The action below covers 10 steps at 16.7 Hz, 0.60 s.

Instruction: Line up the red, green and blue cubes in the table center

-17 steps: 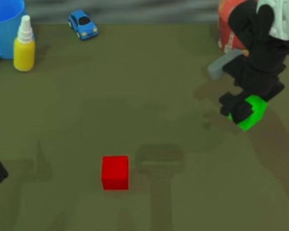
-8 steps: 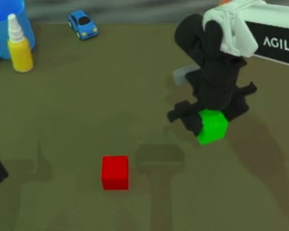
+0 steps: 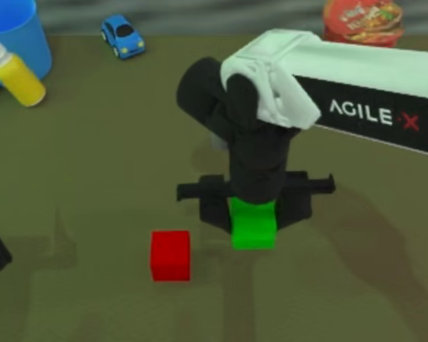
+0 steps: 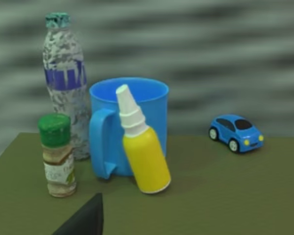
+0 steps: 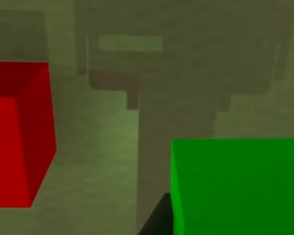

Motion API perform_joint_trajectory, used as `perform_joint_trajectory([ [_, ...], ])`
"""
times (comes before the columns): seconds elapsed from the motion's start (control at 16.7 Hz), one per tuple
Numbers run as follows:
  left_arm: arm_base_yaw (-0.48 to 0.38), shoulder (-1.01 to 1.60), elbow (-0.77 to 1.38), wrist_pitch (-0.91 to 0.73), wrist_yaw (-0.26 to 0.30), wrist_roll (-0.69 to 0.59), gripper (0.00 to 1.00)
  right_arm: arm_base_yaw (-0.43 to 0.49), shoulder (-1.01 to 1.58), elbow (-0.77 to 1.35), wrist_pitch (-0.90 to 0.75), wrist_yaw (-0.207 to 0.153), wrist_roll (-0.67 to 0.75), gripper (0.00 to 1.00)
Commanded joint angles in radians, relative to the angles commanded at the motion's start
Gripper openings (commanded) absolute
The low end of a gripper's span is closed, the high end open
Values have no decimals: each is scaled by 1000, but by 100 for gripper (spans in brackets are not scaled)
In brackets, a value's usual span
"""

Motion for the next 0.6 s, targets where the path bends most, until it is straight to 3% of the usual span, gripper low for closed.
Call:
perform_joint_trajectory([
  [0.18,0,0,0,0,0,0,100,32,-15,-2,3,1,65,0],
  [0.6,0,0,0,0,0,0,100,27,-1,-30,45,1,68,0],
])
